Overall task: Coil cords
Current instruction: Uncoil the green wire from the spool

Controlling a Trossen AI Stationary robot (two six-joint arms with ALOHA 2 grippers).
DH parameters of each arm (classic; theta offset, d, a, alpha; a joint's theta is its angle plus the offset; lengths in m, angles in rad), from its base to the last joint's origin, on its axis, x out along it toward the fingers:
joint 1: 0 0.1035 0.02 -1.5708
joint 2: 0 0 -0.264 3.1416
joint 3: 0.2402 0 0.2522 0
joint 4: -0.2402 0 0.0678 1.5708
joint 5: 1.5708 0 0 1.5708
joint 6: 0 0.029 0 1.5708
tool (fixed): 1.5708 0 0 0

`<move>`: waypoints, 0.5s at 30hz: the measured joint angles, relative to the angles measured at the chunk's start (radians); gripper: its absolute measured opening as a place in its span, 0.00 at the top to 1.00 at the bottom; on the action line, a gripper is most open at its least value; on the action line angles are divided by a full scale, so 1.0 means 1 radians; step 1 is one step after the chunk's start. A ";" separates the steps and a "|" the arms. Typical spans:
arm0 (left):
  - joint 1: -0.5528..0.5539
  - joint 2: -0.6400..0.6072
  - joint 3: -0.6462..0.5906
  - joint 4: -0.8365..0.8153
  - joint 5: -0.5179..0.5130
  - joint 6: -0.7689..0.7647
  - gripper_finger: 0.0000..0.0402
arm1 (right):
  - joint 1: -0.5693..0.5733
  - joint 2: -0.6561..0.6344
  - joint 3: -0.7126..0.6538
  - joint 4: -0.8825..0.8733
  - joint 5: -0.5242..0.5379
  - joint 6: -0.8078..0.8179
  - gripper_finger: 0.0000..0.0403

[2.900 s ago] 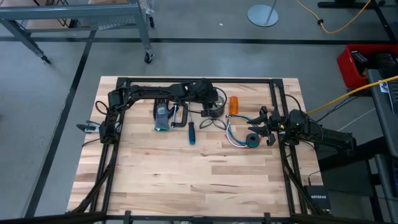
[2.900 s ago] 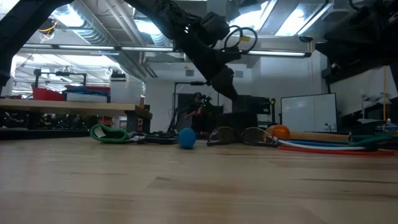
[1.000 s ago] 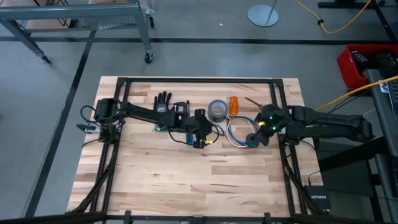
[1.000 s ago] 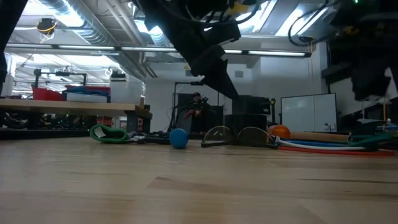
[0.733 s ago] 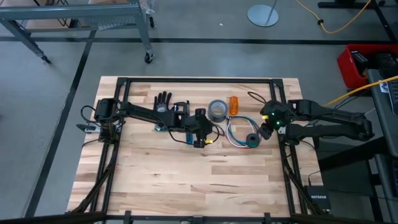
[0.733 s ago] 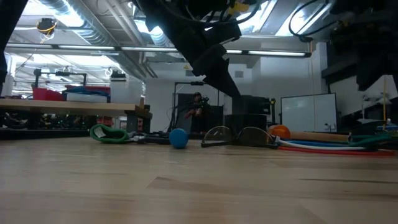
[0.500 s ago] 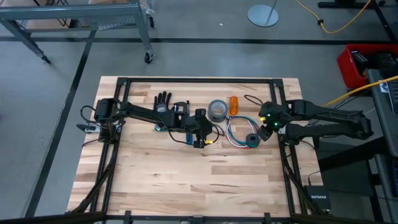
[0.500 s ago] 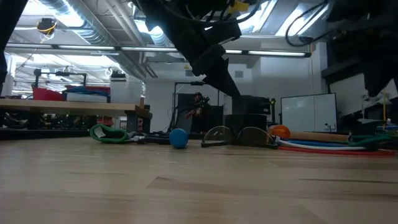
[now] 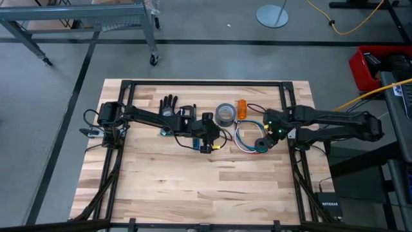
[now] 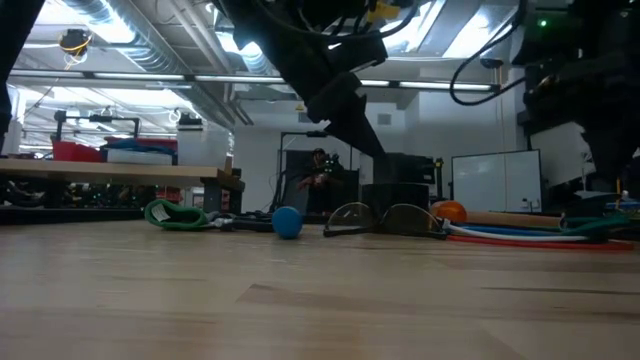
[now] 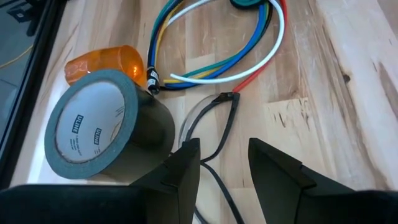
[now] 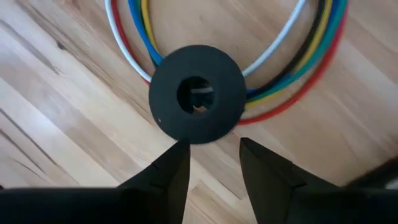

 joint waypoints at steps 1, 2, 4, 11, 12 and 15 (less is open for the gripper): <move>0.000 0.000 0.000 0.000 0.000 0.000 0.68 | 0.000 0.000 -0.008 0.006 -0.001 0.005 0.65; 0.000 0.000 0.000 0.000 0.000 0.000 0.68 | 0.000 0.000 -0.013 0.008 -0.004 0.013 0.65; 0.000 0.000 0.000 0.001 0.000 0.005 0.68 | 0.000 0.000 -0.025 0.010 -0.008 0.020 0.65; 0.000 0.000 0.000 0.002 0.000 0.027 0.68 | 0.000 0.000 -0.065 0.034 -0.022 0.041 0.65; 0.000 0.000 0.000 0.002 0.000 0.027 0.68 | 0.000 0.000 -0.074 0.053 -0.038 0.047 0.65; 0.000 0.000 0.000 0.002 0.000 0.027 0.68 | 0.000 0.000 -0.103 0.107 -0.079 0.053 0.65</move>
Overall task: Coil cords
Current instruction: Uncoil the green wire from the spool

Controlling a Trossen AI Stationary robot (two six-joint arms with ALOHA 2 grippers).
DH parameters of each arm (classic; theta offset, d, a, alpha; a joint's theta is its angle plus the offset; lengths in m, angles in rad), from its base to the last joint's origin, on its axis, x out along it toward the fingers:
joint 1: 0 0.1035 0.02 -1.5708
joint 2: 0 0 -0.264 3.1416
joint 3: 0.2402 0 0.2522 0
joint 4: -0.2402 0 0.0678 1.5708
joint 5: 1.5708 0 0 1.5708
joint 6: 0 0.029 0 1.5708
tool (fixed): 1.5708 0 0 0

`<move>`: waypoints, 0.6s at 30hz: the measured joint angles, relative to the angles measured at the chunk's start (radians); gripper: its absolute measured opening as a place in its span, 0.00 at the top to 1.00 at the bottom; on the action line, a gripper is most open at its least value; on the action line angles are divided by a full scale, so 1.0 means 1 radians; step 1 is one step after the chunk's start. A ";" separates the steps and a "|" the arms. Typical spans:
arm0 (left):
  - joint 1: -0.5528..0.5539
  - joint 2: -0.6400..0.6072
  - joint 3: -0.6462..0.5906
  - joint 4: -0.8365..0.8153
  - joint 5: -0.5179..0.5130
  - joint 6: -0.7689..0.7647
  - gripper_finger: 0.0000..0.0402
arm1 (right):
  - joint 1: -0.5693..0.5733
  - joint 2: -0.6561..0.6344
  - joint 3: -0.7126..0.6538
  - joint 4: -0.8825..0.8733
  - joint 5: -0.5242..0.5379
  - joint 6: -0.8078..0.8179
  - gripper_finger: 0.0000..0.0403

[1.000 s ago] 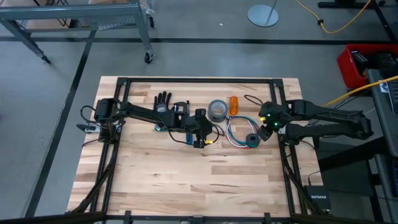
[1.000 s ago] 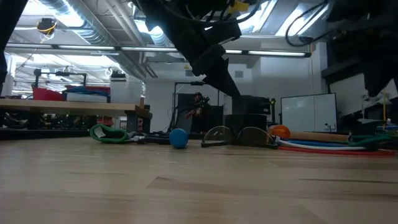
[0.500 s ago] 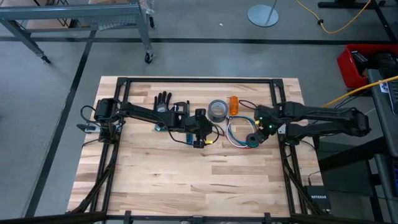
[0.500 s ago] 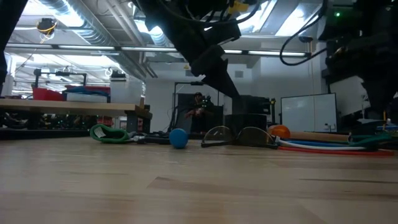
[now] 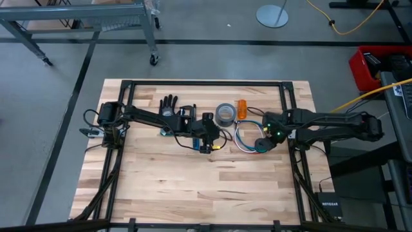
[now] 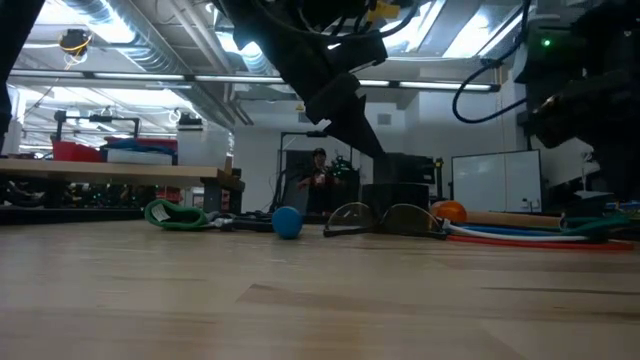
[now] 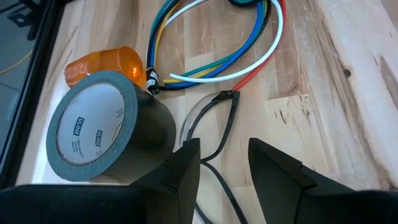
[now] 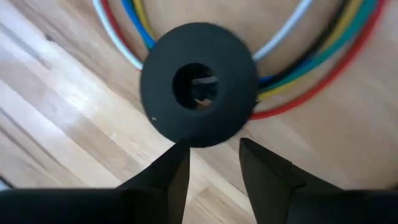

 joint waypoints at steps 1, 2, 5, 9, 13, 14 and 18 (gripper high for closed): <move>0.000 0.000 0.000 0.001 0.000 0.000 0.68 | 0.000 0.000 -0.009 0.021 -0.008 0.001 0.65; 0.000 0.000 0.000 0.000 0.000 0.000 0.68 | 0.000 0.000 -0.018 0.035 -0.011 0.002 0.65; 0.000 0.000 0.000 0.000 0.000 -0.001 0.68 | 0.000 0.000 -0.043 0.073 -0.017 0.021 0.65; 0.000 0.000 0.000 0.001 0.000 -0.001 0.68 | 0.000 -0.001 -0.073 0.105 -0.019 0.026 0.65; 0.000 0.000 0.000 0.001 0.000 -0.001 0.68 | 0.000 -0.001 -0.082 0.144 -0.016 0.027 0.65; 0.000 0.000 0.000 0.001 0.000 -0.001 0.68 | 0.000 -0.001 -0.082 0.153 -0.016 0.027 0.65; 0.000 0.000 0.000 0.001 0.000 -0.001 0.68 | 0.000 -0.001 -0.082 0.172 -0.026 0.028 0.65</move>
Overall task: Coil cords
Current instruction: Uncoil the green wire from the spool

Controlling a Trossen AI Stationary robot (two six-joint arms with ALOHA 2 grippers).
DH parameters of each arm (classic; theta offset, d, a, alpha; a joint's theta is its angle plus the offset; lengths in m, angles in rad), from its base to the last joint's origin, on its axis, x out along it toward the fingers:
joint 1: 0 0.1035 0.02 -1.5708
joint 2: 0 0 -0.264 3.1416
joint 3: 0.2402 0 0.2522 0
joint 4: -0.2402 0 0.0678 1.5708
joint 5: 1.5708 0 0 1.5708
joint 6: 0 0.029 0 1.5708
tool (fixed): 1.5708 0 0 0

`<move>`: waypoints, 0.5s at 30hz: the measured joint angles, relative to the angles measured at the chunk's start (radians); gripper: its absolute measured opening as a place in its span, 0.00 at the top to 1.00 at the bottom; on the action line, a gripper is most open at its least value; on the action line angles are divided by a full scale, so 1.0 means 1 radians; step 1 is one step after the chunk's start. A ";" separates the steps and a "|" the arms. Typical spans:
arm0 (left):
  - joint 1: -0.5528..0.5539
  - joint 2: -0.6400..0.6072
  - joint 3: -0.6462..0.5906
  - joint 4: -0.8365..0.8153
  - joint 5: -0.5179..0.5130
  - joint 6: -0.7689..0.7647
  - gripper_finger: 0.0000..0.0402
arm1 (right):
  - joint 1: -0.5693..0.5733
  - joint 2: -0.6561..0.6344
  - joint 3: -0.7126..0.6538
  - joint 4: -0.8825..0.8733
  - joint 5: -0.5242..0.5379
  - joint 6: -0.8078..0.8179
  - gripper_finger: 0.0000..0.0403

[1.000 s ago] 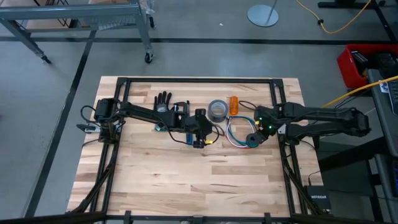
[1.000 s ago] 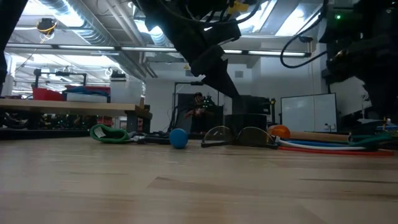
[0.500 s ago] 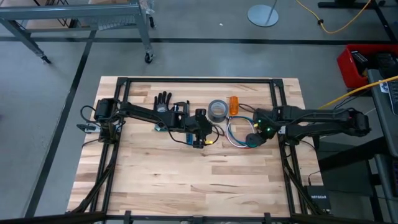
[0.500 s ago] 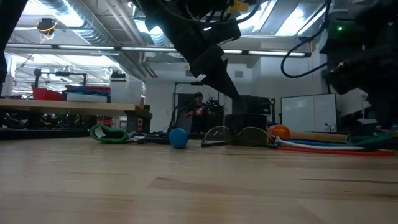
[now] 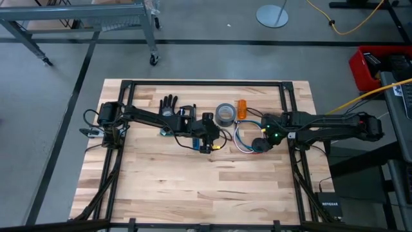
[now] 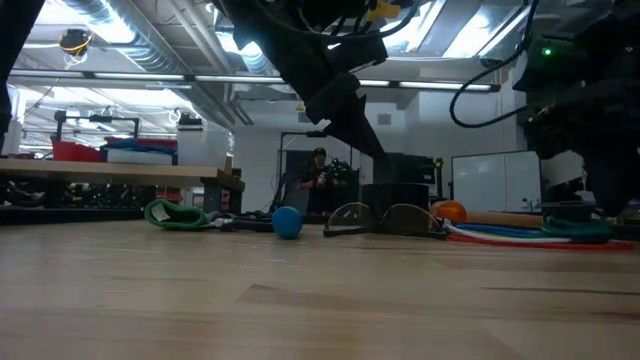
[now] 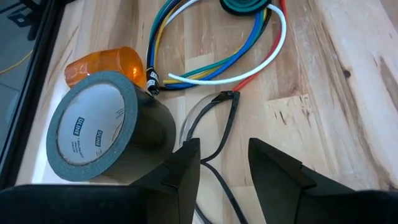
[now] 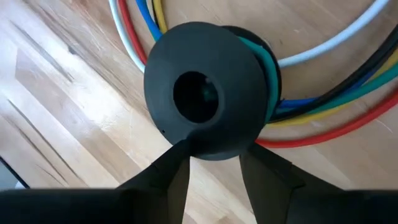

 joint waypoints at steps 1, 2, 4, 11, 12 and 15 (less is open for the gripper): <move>0.000 0.000 0.000 0.000 0.000 0.000 0.68 | 0.000 0.000 0.000 0.000 0.000 0.000 0.65; 0.000 0.000 0.000 0.000 0.000 0.000 0.68 | 0.000 0.000 0.000 0.001 0.000 0.000 0.65; 0.000 0.000 0.000 0.000 0.000 0.000 0.68 | 0.000 0.000 0.000 0.004 0.000 0.000 0.65; -0.001 0.000 0.000 0.000 0.000 0.000 0.68 | 0.000 0.000 0.000 0.107 0.014 0.000 0.65; -0.001 0.000 0.000 0.000 0.000 0.000 0.68 | 0.000 0.000 0.000 0.121 0.019 0.000 0.66; -0.001 0.000 0.000 0.000 0.000 0.000 0.68 | 0.000 0.000 0.000 0.140 0.030 0.000 0.72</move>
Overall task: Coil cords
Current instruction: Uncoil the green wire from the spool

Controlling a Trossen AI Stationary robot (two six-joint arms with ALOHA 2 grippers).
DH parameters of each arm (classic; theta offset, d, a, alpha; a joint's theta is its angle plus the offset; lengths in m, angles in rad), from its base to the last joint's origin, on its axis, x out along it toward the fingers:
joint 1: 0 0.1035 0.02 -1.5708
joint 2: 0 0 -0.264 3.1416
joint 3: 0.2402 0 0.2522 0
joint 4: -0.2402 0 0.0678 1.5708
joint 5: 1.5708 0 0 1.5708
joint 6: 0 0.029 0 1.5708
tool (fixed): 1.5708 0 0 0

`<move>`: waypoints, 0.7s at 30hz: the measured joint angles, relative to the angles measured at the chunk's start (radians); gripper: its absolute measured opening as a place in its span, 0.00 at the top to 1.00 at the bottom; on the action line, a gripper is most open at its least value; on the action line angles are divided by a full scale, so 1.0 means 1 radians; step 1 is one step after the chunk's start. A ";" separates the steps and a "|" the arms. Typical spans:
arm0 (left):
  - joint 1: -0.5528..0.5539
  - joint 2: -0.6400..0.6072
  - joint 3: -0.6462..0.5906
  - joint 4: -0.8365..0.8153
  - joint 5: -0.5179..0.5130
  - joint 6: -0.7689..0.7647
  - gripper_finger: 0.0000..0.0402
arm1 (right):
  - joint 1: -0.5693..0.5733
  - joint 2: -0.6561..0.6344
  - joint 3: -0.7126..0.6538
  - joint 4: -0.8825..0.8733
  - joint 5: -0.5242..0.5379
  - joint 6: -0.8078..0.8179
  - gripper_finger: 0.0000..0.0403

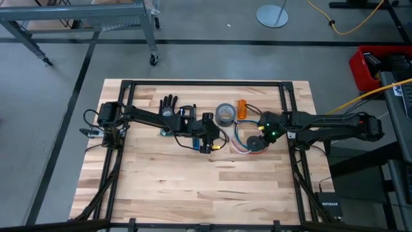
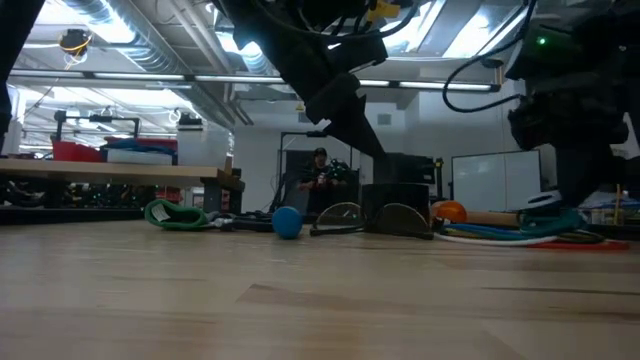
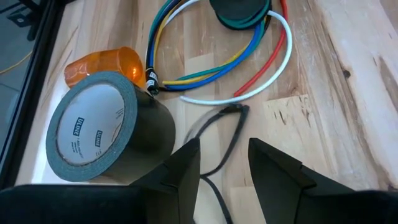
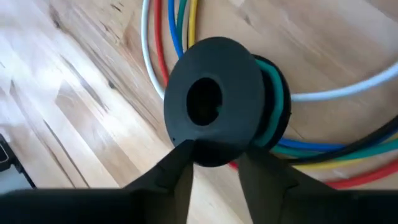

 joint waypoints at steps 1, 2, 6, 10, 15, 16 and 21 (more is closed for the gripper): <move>0.000 0.000 0.000 0.000 0.000 0.000 0.68 | 0.000 0.000 0.000 0.000 0.005 0.000 0.75; 0.000 0.000 0.000 0.000 0.000 0.000 0.68 | 0.000 0.000 0.000 0.000 0.010 -0.001 0.78; 0.000 0.000 0.000 0.000 0.000 0.000 0.68 | 0.000 -0.001 0.002 0.011 0.006 -0.007 0.93; 0.000 0.000 0.000 0.000 0.000 0.000 0.68 | -0.001 0.000 0.001 0.024 0.027 -0.026 0.97; 0.000 0.000 0.000 -0.001 0.000 -0.005 0.68 | 0.000 0.000 0.001 0.022 0.032 -0.038 0.99; 0.000 0.000 0.000 -0.001 0.000 -0.003 0.68 | 0.000 0.000 0.001 0.023 0.032 -0.040 0.99; 0.000 0.000 0.000 0.000 0.000 -0.001 0.68 | 0.000 0.000 0.001 0.039 0.034 -0.047 0.99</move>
